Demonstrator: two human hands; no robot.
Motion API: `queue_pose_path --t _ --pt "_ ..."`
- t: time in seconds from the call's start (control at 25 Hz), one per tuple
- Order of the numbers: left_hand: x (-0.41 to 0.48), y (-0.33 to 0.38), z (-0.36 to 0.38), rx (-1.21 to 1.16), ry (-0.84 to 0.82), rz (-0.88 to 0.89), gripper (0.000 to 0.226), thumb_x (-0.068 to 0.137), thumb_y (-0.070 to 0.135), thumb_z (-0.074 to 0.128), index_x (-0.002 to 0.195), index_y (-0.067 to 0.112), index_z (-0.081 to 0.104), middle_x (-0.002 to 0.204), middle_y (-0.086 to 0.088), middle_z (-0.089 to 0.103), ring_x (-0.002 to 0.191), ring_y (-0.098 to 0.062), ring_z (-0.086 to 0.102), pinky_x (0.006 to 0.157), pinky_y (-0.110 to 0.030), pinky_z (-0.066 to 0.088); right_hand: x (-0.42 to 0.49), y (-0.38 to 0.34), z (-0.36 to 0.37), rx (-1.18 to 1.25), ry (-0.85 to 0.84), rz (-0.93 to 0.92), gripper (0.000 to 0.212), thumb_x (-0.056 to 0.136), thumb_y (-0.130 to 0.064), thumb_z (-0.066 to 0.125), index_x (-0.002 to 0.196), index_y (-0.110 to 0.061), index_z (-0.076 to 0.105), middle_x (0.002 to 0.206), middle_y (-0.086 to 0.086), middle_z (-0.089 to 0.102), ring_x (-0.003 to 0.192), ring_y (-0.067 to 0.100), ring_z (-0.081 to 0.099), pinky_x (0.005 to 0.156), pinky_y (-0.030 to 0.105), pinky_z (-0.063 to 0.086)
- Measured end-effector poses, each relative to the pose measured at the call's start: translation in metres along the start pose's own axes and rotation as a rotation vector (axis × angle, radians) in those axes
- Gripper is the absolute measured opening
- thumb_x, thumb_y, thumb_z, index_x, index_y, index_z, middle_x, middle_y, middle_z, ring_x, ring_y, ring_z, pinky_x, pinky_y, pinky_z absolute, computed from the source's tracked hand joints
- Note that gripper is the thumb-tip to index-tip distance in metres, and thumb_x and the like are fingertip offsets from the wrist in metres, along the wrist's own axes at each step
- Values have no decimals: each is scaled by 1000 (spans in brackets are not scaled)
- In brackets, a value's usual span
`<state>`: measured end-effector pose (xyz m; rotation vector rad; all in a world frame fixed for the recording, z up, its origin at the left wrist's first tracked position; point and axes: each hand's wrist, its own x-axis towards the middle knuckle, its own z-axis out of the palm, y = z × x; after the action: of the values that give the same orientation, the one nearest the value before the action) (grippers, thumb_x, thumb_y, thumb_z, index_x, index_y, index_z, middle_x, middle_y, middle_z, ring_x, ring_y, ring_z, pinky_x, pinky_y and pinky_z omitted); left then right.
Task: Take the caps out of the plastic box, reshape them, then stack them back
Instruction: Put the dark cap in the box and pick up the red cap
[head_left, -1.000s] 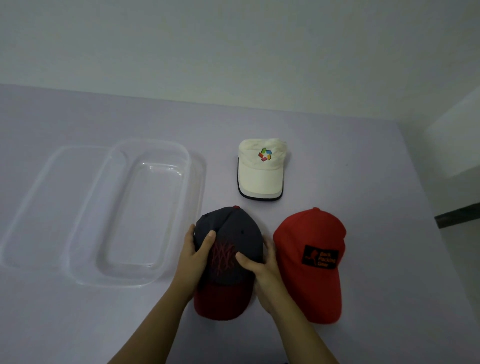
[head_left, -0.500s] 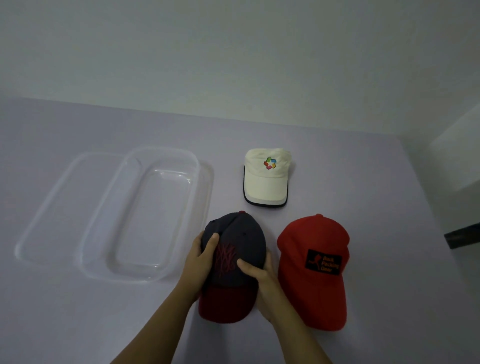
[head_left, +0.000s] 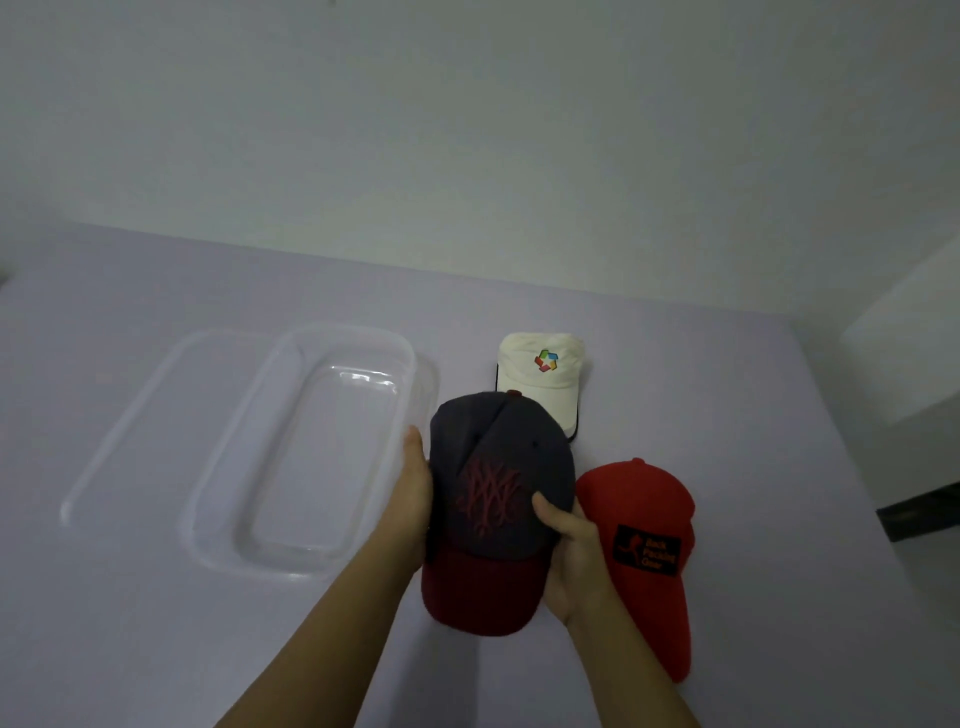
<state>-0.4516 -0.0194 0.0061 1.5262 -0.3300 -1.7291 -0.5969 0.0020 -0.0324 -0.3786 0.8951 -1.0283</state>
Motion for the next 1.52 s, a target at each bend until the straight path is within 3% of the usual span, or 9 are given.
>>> queue_pose_path --t 0.12,0.28,0.44,0.6,0.76,0.92,1.2,1.36,1.52 --pt "-15 43 -4 -92 -67 188 54 94 54 27 112 20 65 111 -9 69 96 -20 64 78 -32 50 1 -27 47 -6 -65 -95 70 56 -13 74 123 -11 57 109 7 72 98 24 68 76 36 59" --pt "-17 98 -40 -91 -18 403 36 93 41 37 91 23 69 82 0 75 84 -18 67 73 -31 53 14 -38 111 -86 -165 -225 48 70 -8 64 117 -15 58 109 1 70 99 16 67 82 29 56" --pt "6 114 -116 38 169 336 42 91 47 34 98 22 68 103 -11 71 93 -25 65 84 -39 53 47 12 143 -341 -64 -68 62 79 -19 71 134 -15 42 131 5 57 111 19 60 95 35 50" --pt "19 93 -166 107 22 212 59 93 59 22 128 23 53 118 -5 60 102 -19 58 87 -36 46 59 65 154 -534 -3 59 91 70 -33 78 142 -31 22 142 1 41 122 21 48 106 42 41" --pt "35 85 -198 141 -68 226 58 88 62 31 135 29 43 121 4 55 101 -8 55 86 -31 45 55 89 178 -881 72 18 125 62 -31 84 144 -34 -11 144 -2 13 132 22 31 108 38 33" --pt "48 75 -208 223 -34 188 65 84 49 56 138 22 32 125 -1 51 102 -13 56 82 -33 48 52 116 190 -969 175 -89 109 80 -35 69 142 -30 -21 145 -1 4 118 9 31 99 23 33" --pt "71 56 -214 386 41 110 69 88 54 48 140 14 27 135 -12 47 108 -25 52 91 -37 46 73 148 194 -1041 281 86 84 93 -46 43 143 -26 -22 155 6 -8 139 27 23 112 40 29" --pt "77 46 -210 570 108 238 66 88 50 49 140 16 29 137 -11 48 119 -29 50 102 -45 42 79 151 187 -1140 290 139 70 99 -29 34 145 -16 -17 157 9 -14 144 27 10 116 38 18" --pt "72 43 -204 644 175 384 67 91 37 46 146 14 18 148 -12 35 132 -30 39 110 -49 34 63 144 179 -1427 218 -201 59 97 -10 36 148 -12 6 158 6 1 144 19 11 112 22 17"
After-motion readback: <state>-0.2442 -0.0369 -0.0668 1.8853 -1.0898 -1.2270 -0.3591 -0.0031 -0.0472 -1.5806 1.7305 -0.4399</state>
